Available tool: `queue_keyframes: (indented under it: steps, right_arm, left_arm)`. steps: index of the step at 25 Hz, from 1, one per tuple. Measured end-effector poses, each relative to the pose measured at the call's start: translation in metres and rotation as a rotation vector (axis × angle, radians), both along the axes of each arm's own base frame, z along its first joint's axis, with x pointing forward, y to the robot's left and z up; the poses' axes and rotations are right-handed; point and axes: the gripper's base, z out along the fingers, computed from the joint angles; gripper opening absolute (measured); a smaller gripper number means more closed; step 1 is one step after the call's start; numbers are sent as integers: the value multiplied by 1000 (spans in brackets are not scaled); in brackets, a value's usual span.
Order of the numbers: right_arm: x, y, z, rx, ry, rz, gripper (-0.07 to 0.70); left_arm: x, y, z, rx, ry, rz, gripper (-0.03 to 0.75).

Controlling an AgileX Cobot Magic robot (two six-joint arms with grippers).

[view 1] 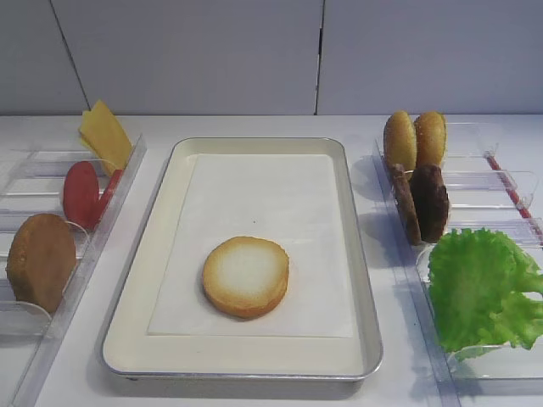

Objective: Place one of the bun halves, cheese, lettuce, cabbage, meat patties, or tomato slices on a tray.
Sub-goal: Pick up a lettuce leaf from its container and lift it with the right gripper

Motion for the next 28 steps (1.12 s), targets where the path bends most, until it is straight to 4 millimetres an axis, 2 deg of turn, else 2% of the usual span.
queue_keyframes:
  steps: [6, 9, 13, 18, 22, 28]
  right_arm:
    - [0, 0, 0, -8, -1, 11, 692]
    - [-1, 8, 3, -32, -23, 120, 692]
    - [2, 21, 12, 37, -7, 259, 692]
    - [30, 35, 23, 160, 163, 390, 683]
    - [55, 45, 33, 248, 242, 498, 633]
    - [94, 46, 29, 332, 383, 447, 605]
  left_arm:
    - [0, 0, 0, 0, 0, 0, 471]
    - [0, 0, 0, 0, 0, 0, 471]
    - [0, 0, 0, 0, 0, 0, 471]
    - [0, 0, 0, 0, 0, 0, 471]
    - [0, 0, 0, 0, 0, 0, 471]
    - [0, 0, 0, 0, 0, 0, 471]
